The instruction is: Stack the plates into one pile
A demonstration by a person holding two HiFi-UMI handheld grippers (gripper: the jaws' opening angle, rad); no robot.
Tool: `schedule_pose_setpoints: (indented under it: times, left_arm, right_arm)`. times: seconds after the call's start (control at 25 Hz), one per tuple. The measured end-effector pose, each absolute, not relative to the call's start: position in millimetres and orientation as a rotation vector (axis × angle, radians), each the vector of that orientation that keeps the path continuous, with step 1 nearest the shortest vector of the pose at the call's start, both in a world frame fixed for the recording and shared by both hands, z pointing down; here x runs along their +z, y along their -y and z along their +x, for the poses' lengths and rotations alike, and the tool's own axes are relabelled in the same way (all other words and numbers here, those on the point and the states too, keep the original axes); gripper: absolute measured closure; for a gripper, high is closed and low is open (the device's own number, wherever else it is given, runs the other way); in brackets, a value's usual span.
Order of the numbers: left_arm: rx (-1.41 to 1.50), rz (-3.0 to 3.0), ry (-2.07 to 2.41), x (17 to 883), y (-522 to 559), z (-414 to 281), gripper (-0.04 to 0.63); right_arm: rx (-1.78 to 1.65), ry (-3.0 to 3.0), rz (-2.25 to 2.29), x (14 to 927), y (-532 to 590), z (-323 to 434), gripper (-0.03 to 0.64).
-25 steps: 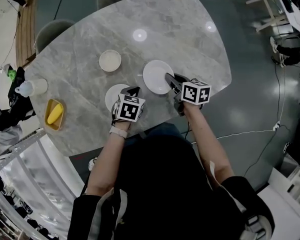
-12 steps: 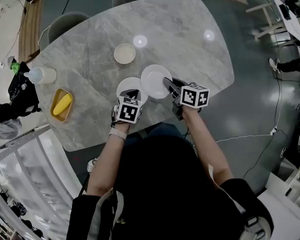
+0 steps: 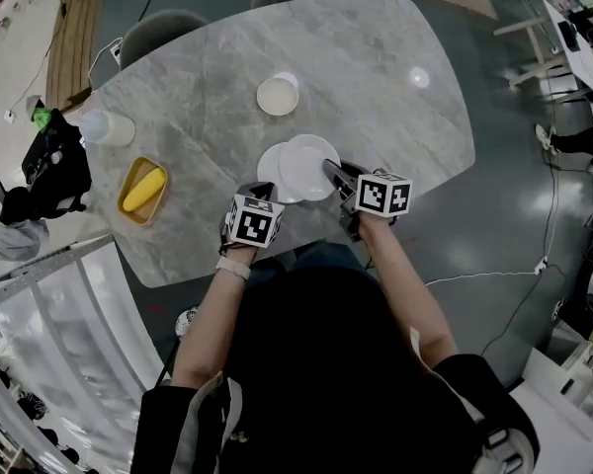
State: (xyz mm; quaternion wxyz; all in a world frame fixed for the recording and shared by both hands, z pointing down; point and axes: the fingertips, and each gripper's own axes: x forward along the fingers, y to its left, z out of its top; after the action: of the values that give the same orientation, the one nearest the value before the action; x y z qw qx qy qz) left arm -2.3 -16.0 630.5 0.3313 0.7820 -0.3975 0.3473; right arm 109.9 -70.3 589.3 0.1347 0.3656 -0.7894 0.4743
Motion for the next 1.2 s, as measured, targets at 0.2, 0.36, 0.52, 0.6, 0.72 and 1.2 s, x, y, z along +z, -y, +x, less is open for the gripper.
schedule_pose_setpoints:
  times: [0.2, 0.36, 0.52, 0.6, 0.72, 1.2]
  left_arm:
    - [0.902, 2.037, 1.052, 628.0, 4.7, -27.0, 0.588]
    - [0.907, 2.023, 1.049, 629.9, -4.4, -42.2, 0.588]
    - [0.906, 2.008, 1.053, 634.7, -11.8, -54.9, 0.588]
    - [0.908, 2.004, 1.055, 636.4, -13.9, -59.4, 0.588]
    - [0.904, 2.003, 1.063, 634.3, -14.2, -63.4, 0.588]
    - [0.902, 1.971, 1.086, 635.3, -10.8, -66.6, 0.588]
  right_arm:
    - [1.417, 2.263, 1.058, 597.9, 58.9, 90.1, 0.583]
    - [1.448, 2.247, 1.055, 607.9, 52.3, 77.9, 0.583]
    - [1.463, 2.243, 1.05, 615.2, 49.4, 65.6, 0.583]
    - [1.453, 2.23, 1.059, 619.4, 48.9, 64.6, 0.583]
    - [1.464, 2.222, 1.065, 619.4, 48.9, 63.3, 0.583]
    - [1.268, 2.17, 1.035, 636.4, 57.4, 67.1, 0.563]
